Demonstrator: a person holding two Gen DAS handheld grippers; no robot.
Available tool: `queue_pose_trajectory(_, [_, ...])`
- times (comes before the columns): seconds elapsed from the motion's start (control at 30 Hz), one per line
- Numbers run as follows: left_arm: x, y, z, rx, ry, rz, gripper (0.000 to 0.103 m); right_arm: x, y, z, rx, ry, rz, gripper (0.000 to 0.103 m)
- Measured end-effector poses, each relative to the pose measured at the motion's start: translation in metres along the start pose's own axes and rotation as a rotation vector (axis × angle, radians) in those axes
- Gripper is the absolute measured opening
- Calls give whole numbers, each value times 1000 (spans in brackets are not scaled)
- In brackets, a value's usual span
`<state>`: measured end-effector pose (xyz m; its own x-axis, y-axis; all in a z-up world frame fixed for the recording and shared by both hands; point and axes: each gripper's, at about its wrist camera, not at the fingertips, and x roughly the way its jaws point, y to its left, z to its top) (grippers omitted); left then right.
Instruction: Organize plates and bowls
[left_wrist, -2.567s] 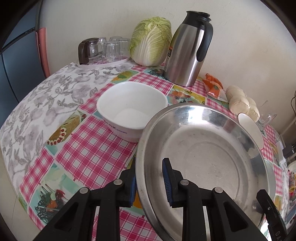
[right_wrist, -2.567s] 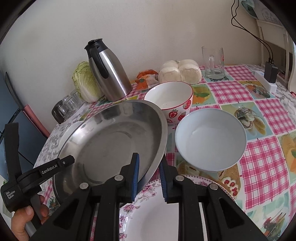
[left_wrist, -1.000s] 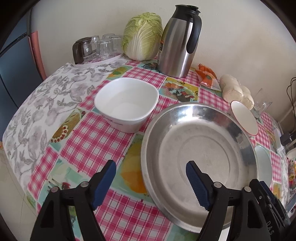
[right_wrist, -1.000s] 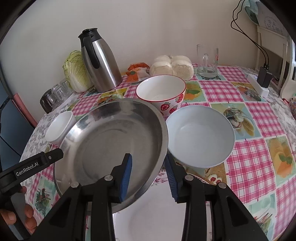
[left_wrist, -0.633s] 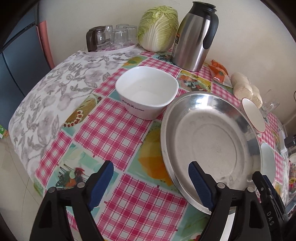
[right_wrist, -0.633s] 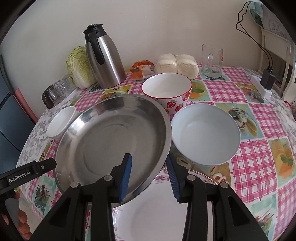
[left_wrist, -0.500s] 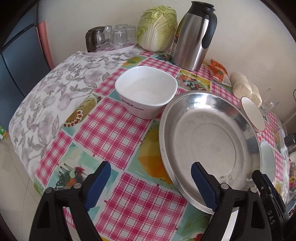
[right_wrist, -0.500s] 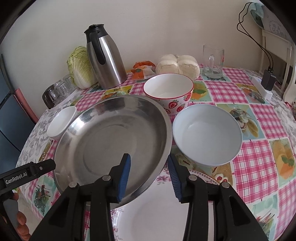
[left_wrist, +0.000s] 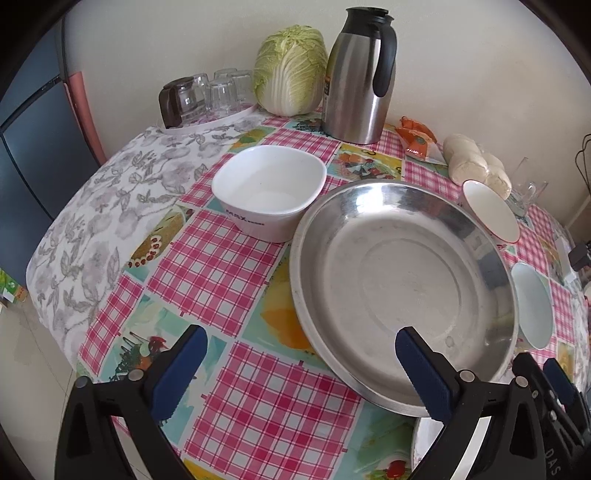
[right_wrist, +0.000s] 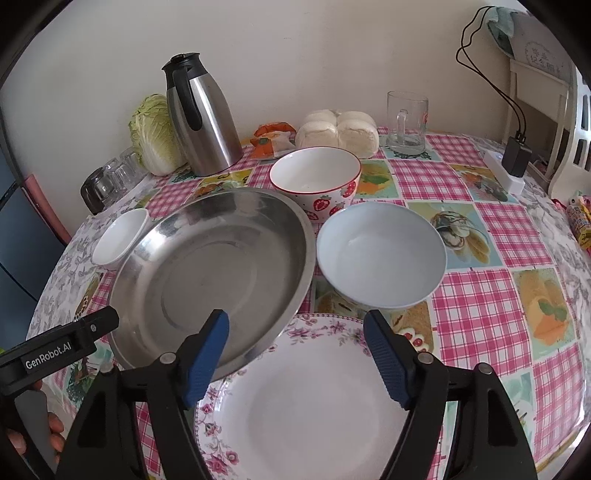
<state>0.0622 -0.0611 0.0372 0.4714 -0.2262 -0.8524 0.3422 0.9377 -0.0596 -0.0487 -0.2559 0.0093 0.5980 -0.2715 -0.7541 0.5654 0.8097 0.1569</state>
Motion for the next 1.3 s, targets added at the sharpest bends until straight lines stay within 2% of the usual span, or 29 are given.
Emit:
queue_pose_trajectory(0.07, [-4,-3,-1,6,-13,-10,103,-5,-3,-4,5,0,-8,81])
queue_pose_trajectory(0.13, [-9,-6,-3,13,-26,-17,103,-10,-7,-8,14,-1,-14,90])
queue_pose_trajectory(0.3, [-21,-11,-8,28,-60,-29,103,-21,-10,-15,22,-11,-24,90])
queue_pose_trajectory(0.4, [-29,-12,-11,33,-106,-18,103,-29,-13,-18,25,-28,-22,96])
queue_pose_trajectory(0.5, [-38,-11,-14,24,-143,-14,103,-37,-17,-22,36,-56,-17,96])
queue_pose_trajectory(0.67, [-56,-10,-17,-12,-261,-13,103,-51,-26,-28,57,-99,-27,96])
queue_pose_trajectory(0.73, [-60,-12,-18,-5,-280,-17,103,-55,-32,-30,69,-118,-35,96])
queue_pose_trajectory(0.83, [-62,-19,-21,17,-263,-48,103,-61,-39,-32,78,-140,-50,96])
queue_pose_trajectory(0.93, [-62,-28,-24,33,-232,-89,103,-63,-46,-34,81,-124,-56,96])
queue_pose_trajectory(1.07, [-67,-39,-30,41,-232,-152,103,-68,-55,-37,85,-121,-62,96])
queue_pose_trajectory(1.17, [-71,-49,-36,57,-229,-172,103,-74,-64,-38,107,-127,-53,96])
queue_pose_trajectory(1.3, [-67,-62,-42,67,-180,-202,103,-83,-80,-39,142,-147,-66,96])
